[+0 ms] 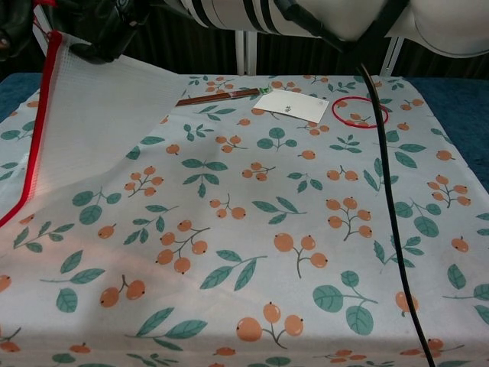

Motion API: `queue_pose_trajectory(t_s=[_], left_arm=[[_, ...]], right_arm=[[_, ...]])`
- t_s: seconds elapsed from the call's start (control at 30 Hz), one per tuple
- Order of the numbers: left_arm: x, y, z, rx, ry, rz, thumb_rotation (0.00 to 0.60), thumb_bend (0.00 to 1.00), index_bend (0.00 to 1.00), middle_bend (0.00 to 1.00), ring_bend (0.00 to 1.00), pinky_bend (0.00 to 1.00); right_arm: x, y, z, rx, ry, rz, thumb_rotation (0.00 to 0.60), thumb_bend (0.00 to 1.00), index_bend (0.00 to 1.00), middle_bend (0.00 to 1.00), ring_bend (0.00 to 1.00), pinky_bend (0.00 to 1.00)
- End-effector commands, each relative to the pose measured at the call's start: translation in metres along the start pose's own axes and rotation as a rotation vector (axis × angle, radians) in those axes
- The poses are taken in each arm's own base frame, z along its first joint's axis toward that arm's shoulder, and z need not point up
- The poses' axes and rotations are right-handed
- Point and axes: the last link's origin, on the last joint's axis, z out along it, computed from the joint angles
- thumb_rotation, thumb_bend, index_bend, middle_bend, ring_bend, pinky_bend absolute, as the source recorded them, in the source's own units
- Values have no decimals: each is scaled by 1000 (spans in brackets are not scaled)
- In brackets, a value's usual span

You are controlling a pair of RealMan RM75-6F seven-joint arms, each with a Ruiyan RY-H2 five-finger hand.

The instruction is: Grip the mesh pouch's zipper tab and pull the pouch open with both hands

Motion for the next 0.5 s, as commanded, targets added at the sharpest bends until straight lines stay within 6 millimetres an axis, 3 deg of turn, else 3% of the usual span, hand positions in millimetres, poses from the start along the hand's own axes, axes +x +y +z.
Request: queue_pose_trajectory(t_s=[0.03, 0.5], left_arm=[[-2, -3, 0, 18, -4, -17, 600, 450, 720, 718, 677, 629], [-7, -5, -1, 37, -26, -55, 600, 450, 724, 718, 677, 633]], right_arm=[[4, -1, 1, -5, 19, 13, 600, 477, 805, 373, 156, 103], [27, -4, 0, -30, 95, 29, 600, 487, 837, 391, 167, 103]])
